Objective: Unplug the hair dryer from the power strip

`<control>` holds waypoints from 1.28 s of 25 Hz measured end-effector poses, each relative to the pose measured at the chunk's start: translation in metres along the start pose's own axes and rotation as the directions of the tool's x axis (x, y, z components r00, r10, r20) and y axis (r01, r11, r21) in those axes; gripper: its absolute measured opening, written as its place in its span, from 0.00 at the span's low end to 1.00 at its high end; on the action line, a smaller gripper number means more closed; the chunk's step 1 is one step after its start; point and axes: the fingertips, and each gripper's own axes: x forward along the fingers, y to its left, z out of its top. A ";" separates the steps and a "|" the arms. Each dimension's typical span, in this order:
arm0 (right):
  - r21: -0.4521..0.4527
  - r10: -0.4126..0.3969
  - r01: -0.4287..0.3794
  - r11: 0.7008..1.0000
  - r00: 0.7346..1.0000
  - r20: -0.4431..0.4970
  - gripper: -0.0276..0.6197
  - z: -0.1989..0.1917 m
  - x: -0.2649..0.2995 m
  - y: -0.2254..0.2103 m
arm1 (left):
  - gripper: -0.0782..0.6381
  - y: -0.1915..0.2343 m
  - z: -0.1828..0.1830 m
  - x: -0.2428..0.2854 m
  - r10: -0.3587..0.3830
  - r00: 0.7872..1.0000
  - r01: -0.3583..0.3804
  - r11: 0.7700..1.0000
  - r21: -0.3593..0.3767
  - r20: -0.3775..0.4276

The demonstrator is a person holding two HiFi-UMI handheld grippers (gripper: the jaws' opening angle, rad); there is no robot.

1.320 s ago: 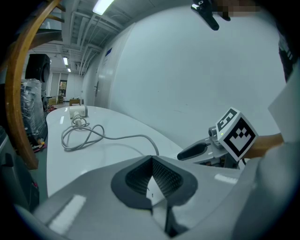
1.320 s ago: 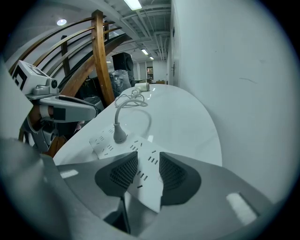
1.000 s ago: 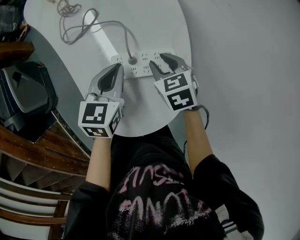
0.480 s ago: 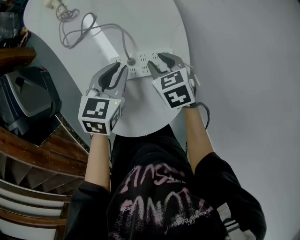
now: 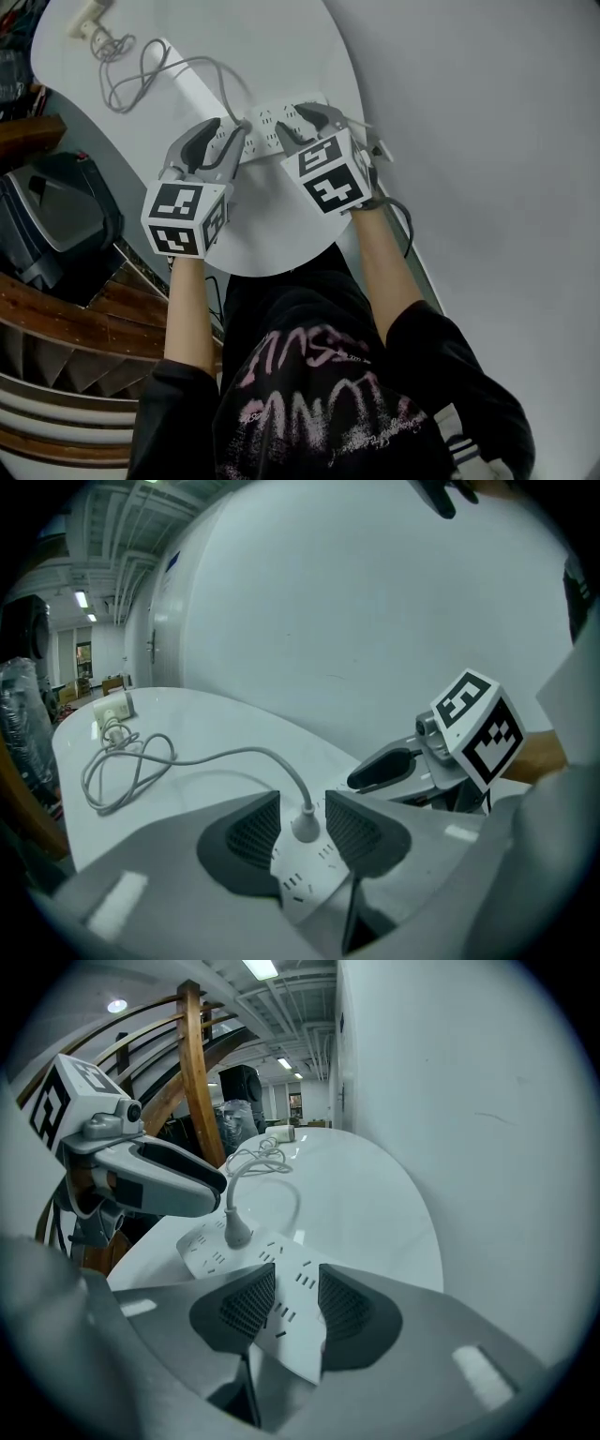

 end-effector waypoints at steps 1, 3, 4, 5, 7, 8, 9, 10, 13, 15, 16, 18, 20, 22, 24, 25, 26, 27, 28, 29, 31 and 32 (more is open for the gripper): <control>0.001 -0.001 0.001 1.000 1.000 0.001 0.29 0.000 0.000 0.000 | 0.31 0.000 -0.001 0.002 -0.002 1.000 0.002 1.000 0.003 -0.007; 0.001 -0.002 0.002 1.000 1.000 0.000 0.29 0.000 0.000 0.000 | 0.31 -0.001 -0.002 0.005 -0.008 1.000 0.008 1.000 0.002 -0.017; 0.002 -0.002 0.002 1.000 1.000 0.000 0.29 0.001 0.000 0.000 | 0.31 -0.001 -0.003 0.006 -0.012 1.000 0.012 1.000 -0.001 -0.020; 0.003 -0.001 0.001 1.000 1.000 0.000 0.29 0.001 0.000 0.000 | 0.31 0.000 -0.003 0.008 -0.014 1.000 0.014 1.000 -0.003 -0.022; 0.003 -0.003 0.003 1.000 1.000 0.002 0.29 0.000 0.000 0.000 | 0.32 0.000 -0.003 0.011 -0.019 0.999 0.019 1.000 -0.005 -0.030; 0.003 -0.005 0.005 1.000 1.000 0.004 0.29 0.000 -0.001 0.000 | 0.32 0.000 -0.004 0.012 -0.020 0.999 0.020 1.000 -0.004 -0.035; 0.002 -0.006 0.006 1.000 1.000 0.004 0.29 0.000 -0.001 0.000 | 0.32 0.000 -0.005 0.013 -0.021 0.999 0.020 1.000 -0.002 -0.041; 0.003 -0.006 0.006 1.000 1.000 0.003 0.29 -0.001 -0.002 0.000 | 0.32 -0.001 -0.006 0.014 -0.020 0.999 0.020 1.000 0.001 -0.048; 0.006 -0.004 0.004 1.000 1.000 -0.001 0.29 0.000 -0.002 0.000 | 0.32 -0.004 -0.008 0.018 -0.021 0.998 0.022 1.000 0.004 -0.067; 0.006 -0.003 0.003 1.000 1.000 0.001 0.29 0.001 -0.002 0.000 | 0.32 -0.005 -0.011 0.021 -0.024 0.996 0.024 1.000 0.005 -0.081; 0.005 -0.003 0.003 1.000 1.000 0.001 0.29 0.001 -0.002 0.000 | 0.32 -0.006 -0.012 0.022 -0.024 0.996 0.025 1.000 0.008 -0.087; 0.005 -0.003 0.003 1.000 1.000 0.001 0.29 0.000 -0.002 0.000 | 0.31 -0.008 -0.014 0.024 -0.026 0.995 0.028 0.999 0.019 -0.099; 0.006 -0.003 0.003 1.000 1.000 0.002 0.29 -0.001 -0.002 0.000 | 0.30 -0.009 -0.015 0.025 -0.025 0.994 0.029 0.999 0.029 -0.107; 0.006 -0.002 0.002 1.000 1.000 0.004 0.29 0.000 -0.002 0.000 | 0.27 -0.008 -0.015 0.026 -0.020 0.994 0.024 0.999 0.032 -0.109; 0.004 -0.001 0.001 1.000 1.000 0.005 0.29 0.001 -0.002 0.000 | 0.26 -0.007 -0.015 0.026 -0.019 0.994 0.022 0.999 0.030 -0.111; 0.004 -0.001 0.001 1.000 1.000 0.006 0.29 0.001 -0.002 0.000 | 0.25 -0.007 -0.014 0.027 -0.017 0.994 0.021 0.999 0.030 -0.112; 0.004 0.000 0.000 1.000 1.000 0.007 0.29 0.001 -0.003 0.000 | 0.24 -0.007 -0.014 0.027 -0.015 0.993 0.018 0.999 0.032 -0.113; 0.004 0.001 -0.001 1.000 1.000 0.007 0.29 0.000 -0.003 -0.001 | 0.23 -0.007 -0.014 0.027 -0.012 0.993 0.016 0.999 0.034 -0.114; 0.004 0.001 -0.001 1.000 1.000 0.006 0.29 0.000 -0.003 -0.001 | 0.23 -0.007 -0.014 0.027 -0.011 0.993 0.016 0.999 0.035 -0.114; 0.004 0.001 -0.001 1.000 1.000 0.006 0.29 0.001 -0.003 -0.001 | 0.23 -0.006 -0.014 0.027 -0.011 0.993 0.015 0.999 0.034 -0.114; 0.002 -0.001 0.001 1.000 1.000 0.006 0.29 0.000 -0.003 -0.001 | 0.22 -0.007 -0.014 0.027 -0.012 0.993 0.016 0.999 0.035 -0.114; 0.002 -0.001 0.001 1.000 1.000 0.006 0.29 0.000 -0.003 0.000 | 0.22 -0.007 -0.014 0.027 -0.011 0.993 0.016 0.999 0.037 -0.115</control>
